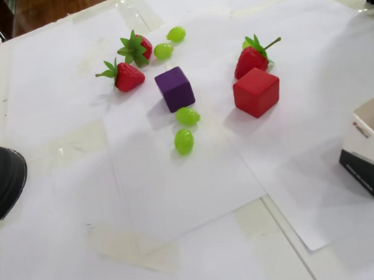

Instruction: Put the purple cube on top of the red cube

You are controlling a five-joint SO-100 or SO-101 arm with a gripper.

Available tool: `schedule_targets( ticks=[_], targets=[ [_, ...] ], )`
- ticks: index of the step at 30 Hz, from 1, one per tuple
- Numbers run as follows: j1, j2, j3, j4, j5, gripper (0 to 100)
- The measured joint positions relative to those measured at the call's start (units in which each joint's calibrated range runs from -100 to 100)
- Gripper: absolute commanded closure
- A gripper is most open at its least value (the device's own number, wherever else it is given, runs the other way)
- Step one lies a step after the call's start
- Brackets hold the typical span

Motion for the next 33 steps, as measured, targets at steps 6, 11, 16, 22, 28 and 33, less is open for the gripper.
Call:
schedule_targets(
  ticks=[6, 11, 16, 22, 28, 33],
  targets=[
    [-1.8, 9.27, -4.89, -1.98, 0.1, 97],
    [-2.47, 13.36, -5.61, -4.27, 0.0, 94],
    [-3.3, 14.63, -5.61, -6.01, -0.24, 90],
    [-3.07, 16.45, -5.61, -7.51, -0.24, 80],
    [-3.67, 19.35, -5.61, -8.93, -1.17, 75],
    [-5.17, 21.26, -5.61, -9.17, -2.15, 70]
  ],
)
